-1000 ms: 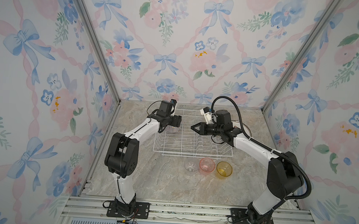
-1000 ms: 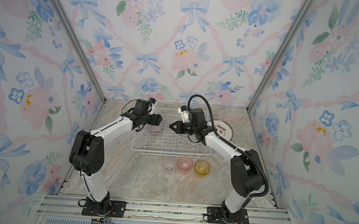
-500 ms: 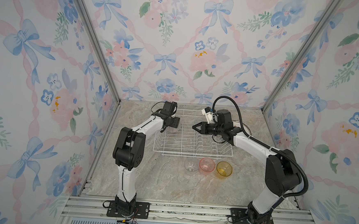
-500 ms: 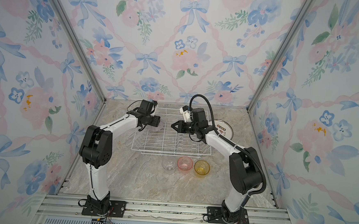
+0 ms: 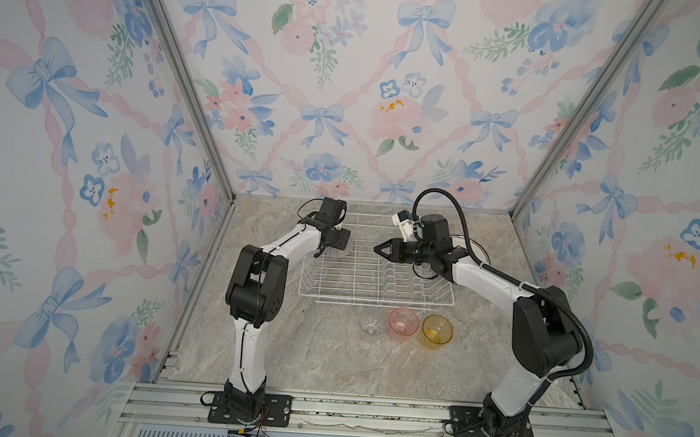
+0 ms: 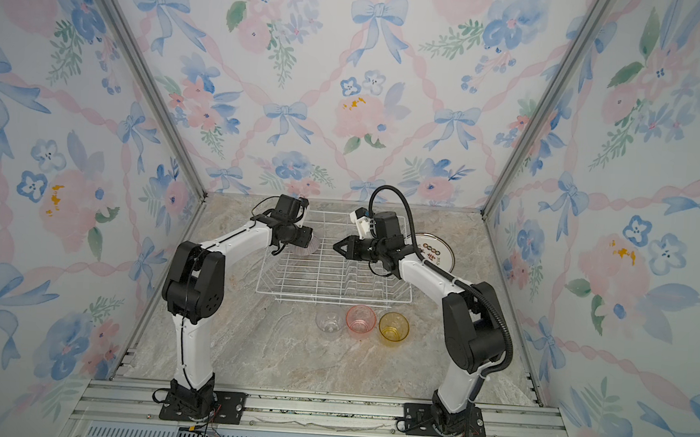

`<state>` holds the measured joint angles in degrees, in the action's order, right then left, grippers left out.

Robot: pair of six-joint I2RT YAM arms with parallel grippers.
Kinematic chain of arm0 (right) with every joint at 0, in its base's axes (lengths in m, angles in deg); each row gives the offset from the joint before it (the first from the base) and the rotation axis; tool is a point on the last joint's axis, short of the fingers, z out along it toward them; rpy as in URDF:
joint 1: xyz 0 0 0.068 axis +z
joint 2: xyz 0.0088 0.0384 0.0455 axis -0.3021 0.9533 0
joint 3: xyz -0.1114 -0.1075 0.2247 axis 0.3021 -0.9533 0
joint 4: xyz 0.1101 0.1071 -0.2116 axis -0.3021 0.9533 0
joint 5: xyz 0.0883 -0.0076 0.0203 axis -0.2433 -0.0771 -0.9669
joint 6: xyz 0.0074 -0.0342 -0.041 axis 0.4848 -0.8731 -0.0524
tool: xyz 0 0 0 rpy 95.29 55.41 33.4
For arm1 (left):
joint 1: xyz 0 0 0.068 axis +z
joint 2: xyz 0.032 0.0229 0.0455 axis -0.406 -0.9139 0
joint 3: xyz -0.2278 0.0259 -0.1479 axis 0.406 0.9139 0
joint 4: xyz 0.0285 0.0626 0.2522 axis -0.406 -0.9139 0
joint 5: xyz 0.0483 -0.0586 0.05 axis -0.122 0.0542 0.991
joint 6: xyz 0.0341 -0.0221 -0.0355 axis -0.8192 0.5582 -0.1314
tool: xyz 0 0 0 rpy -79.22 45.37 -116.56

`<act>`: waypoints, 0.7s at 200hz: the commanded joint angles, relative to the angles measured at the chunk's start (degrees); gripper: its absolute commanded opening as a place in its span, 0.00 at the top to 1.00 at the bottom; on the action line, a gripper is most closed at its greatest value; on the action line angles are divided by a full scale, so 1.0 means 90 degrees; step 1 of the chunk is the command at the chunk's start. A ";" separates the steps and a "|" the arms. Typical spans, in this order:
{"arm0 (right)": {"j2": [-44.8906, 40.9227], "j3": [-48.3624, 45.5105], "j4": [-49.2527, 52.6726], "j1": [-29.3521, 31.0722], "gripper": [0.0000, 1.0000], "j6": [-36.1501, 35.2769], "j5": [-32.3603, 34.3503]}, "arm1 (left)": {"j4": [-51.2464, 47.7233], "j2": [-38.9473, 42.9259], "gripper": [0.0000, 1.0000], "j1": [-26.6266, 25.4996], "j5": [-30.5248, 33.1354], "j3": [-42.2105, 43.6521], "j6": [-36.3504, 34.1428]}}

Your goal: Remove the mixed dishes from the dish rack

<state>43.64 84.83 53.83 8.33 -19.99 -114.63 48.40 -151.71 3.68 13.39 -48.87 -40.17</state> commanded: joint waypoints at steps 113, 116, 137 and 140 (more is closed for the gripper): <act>0.0531 0.0387 -0.0205 0.0006 0.82 0.0257 -0.0225 | -0.0157 -0.0050 0.65 0.0079 -0.0675 -0.0159 -0.0137; 0.0541 0.0399 -0.0207 0.0005 0.82 0.0262 -0.0230 | -0.0156 -0.0033 0.65 0.0081 -0.0706 -0.0155 -0.0133; 0.0613 0.0443 -0.0210 0.0019 0.78 0.0310 -0.0263 | -0.0156 0.0119 0.66 0.0103 -0.0923 -0.0145 -0.0086; 0.0624 0.0434 -0.0214 0.0013 0.77 0.0317 -0.0273 | -0.0150 0.0136 0.66 0.0120 -0.0986 -0.0150 -0.0068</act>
<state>48.16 86.65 52.39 8.35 -17.94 -115.90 48.84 -151.93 4.23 9.12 -49.57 -41.26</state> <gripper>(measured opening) 0.203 0.443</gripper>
